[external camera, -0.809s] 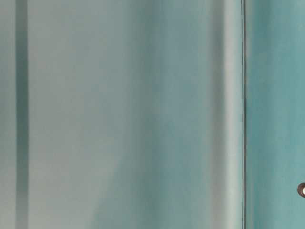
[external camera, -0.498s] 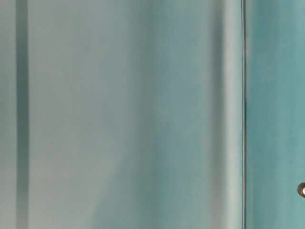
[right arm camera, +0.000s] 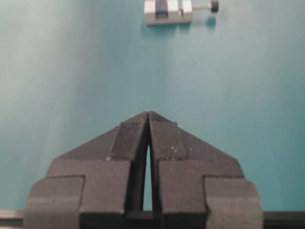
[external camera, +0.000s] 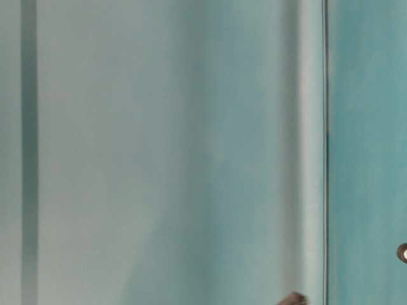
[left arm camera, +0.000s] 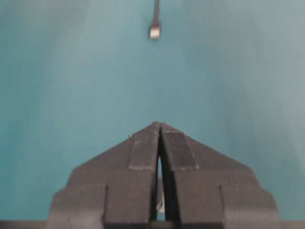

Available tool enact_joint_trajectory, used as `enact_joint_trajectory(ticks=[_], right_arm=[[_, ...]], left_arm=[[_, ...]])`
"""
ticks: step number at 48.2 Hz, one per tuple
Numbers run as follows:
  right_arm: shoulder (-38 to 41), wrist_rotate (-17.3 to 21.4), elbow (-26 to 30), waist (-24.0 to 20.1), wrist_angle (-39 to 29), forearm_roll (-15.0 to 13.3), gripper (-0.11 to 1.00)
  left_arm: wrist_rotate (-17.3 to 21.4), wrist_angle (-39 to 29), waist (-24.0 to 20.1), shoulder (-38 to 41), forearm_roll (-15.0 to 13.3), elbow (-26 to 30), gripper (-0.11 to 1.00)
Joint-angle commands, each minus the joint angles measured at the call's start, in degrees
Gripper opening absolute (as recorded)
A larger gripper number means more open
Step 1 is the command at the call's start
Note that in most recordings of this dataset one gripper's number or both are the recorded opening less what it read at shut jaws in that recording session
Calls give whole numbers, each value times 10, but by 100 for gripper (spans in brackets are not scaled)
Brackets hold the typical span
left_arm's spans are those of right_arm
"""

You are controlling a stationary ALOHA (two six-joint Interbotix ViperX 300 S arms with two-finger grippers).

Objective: Insert the USB cable into the female connector supported by the left arm.
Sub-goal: 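Lower both open grippers over the white clamp and the USB plug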

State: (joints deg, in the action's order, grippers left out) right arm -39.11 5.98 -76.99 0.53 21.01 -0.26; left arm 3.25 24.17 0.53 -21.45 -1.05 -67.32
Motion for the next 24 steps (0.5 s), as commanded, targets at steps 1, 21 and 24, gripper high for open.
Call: enact_joint_trajectory(ticks=[1, 21, 24], right_arm=[[12, 13, -1, 4, 7, -1, 0], [134, 36, 15, 4, 32, -1, 0], [155, 37, 14, 4, 40, -1, 0]], left_arm=[[2, 36, 1, 24, -2, 1, 6], [2, 105, -2, 109, -2, -1, 77], [1, 110, -2, 119, -2, -2, 76]])
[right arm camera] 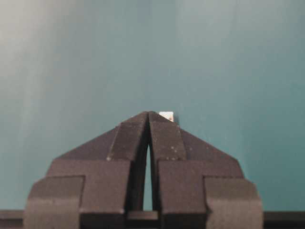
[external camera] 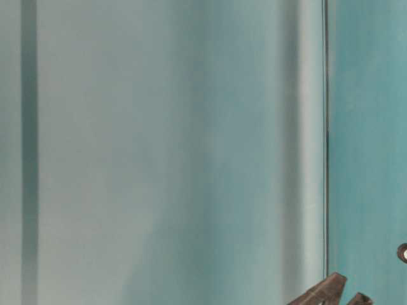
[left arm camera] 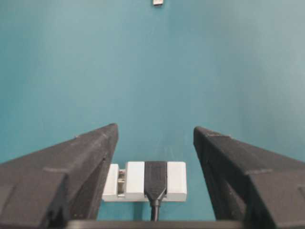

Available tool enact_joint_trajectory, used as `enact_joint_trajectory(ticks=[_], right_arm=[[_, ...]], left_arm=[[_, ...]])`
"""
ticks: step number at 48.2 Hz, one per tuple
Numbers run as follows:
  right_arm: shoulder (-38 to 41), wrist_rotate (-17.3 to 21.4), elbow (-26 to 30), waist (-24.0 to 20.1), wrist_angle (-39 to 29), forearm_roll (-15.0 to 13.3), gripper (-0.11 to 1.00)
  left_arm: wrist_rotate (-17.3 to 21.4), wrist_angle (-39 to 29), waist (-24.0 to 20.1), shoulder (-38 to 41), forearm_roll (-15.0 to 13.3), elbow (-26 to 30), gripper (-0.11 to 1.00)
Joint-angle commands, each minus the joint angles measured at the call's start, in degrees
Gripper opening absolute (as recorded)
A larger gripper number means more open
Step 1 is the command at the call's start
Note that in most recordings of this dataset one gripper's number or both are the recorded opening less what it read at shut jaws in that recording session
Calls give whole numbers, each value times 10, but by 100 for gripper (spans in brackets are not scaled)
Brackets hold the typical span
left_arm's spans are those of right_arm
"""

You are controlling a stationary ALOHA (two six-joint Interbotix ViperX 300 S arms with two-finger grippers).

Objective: Insert the USB cable into the female connector supported by the left arm.
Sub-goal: 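Lower both open grippers over the white clamp and the USB plug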

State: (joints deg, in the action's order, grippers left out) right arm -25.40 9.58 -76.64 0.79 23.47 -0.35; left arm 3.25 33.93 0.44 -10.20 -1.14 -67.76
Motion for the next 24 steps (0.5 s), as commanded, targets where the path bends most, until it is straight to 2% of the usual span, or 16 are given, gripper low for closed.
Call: enact_joint_trajectory(ticks=[1, 4, 6, 15, 17, 19, 24], right_arm=[[24, 1, 10, 1, 19, 0, 1], [42, 4, 9, 1, 33, -1, 5], [54, 8, 8, 1, 45, -1, 13], [104, 25, 9, 9, 76, 0, 64], [113, 26, 10, 8, 76, 0, 71], [122, 26, 11, 8, 77, -1, 72], [141, 25, 15, 8, 79, 0, 63]], left_arm=[[1, 13, -1, 9, -1, 3, 76], [1, 18, -1, 17, -1, 2, 76], [1, 23, -1, 24, -1, 2, 76], [0, 52, -1, 56, -1, -6, 76], [0, 62, -1, 65, -1, -7, 76], [1, 77, -1, 74, -1, -8, 76], [4, 95, -3, 95, -1, -9, 76]])
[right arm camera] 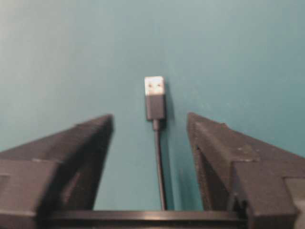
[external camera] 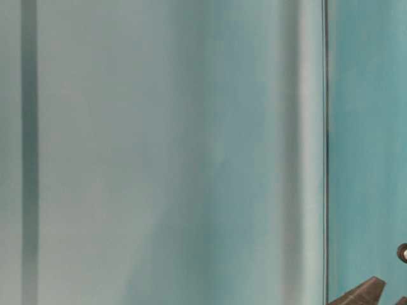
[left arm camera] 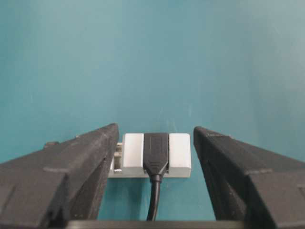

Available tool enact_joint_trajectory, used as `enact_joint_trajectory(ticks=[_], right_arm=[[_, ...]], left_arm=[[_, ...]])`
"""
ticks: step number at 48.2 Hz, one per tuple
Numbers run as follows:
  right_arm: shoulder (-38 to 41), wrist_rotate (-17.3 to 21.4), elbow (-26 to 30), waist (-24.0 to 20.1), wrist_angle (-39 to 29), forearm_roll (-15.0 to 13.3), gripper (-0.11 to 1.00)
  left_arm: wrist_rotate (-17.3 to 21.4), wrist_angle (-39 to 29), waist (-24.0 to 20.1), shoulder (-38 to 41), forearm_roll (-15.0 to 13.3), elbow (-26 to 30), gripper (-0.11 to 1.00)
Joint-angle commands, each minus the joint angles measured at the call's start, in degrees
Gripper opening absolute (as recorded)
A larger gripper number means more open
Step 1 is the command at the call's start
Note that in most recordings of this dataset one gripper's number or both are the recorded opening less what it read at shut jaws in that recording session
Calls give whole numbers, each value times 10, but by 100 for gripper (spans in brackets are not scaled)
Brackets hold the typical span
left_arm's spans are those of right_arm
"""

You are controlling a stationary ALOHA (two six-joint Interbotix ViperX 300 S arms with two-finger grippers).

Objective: Insert the USB cable into the female connector supported by the left arm.
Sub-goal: 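Lower both open grippers over the white clamp and the USB plug, then close the left gripper on the clamp and right gripper on the plug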

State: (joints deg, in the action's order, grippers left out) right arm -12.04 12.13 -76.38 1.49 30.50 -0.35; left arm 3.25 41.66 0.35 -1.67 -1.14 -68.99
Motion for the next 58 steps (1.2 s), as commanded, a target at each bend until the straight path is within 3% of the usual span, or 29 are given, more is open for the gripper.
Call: enact_joint_trajectory(ticks=[1, 33, 58], right_arm=[[10, -2, 13, 1, 8, -1, 62], [105, -3, 40, 11, 83, -1, 60], [108, -4, 34, 12, 86, -1, 59]], left_arm=[[4, 20, -3, 14, -1, 4, 76], [2, 40, -10, 35, -1, -1, 76], [2, 39, -11, 35, -1, -1, 76]])
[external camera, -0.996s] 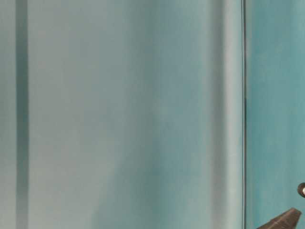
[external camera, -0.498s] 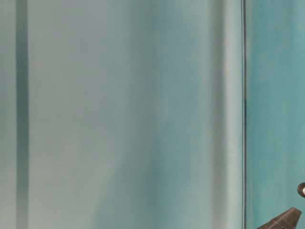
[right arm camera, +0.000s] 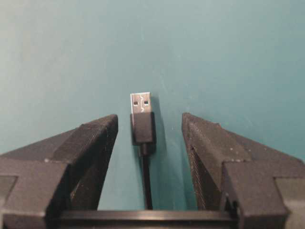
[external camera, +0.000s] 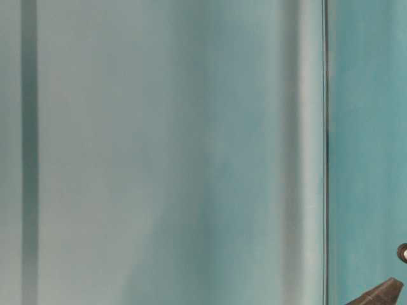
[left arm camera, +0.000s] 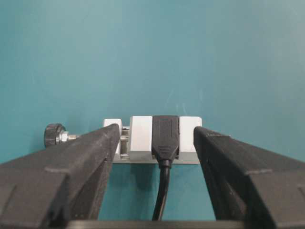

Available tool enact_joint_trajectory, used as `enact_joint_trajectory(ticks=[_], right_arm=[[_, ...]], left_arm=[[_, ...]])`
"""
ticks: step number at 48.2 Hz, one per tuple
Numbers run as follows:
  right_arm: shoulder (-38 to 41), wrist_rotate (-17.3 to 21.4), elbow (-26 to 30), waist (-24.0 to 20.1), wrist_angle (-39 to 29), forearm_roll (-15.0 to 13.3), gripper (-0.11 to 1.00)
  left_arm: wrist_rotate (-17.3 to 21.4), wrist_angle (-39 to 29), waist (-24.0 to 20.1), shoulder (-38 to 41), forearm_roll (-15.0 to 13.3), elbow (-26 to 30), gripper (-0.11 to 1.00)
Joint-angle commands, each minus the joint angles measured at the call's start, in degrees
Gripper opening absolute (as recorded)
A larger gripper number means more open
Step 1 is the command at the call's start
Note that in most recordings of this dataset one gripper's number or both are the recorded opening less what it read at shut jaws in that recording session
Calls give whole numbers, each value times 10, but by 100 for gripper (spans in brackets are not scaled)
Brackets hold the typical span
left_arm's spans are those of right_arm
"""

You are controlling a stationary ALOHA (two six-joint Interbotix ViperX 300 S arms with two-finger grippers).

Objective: Insert the USB cable into the female connector supported by the left arm.
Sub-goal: 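Close the left gripper on the clamp and right gripper on the plug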

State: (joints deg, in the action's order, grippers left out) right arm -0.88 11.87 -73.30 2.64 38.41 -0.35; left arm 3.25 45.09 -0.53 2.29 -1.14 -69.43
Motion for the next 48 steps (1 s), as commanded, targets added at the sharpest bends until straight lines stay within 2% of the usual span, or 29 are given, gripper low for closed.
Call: enact_joint_trajectory(ticks=[1, 18, 35, 48], right_arm=[[-4, -1, 4, 1, 7, -1, 59], [-3, -2, 4, -2, 7, -3, 58], [-4, -1, 0, -16, 6, -3, 41], [12, -2, 0, -16, 7, -3, 40]], left_arm=[[2, 4, -1, -4, -1, 4, 76], [0, -11, -2, 19, -1, -1, 76], [1, -16, -5, 22, -1, 4, 76], [1, -16, -5, 22, -1, 6, 76]])
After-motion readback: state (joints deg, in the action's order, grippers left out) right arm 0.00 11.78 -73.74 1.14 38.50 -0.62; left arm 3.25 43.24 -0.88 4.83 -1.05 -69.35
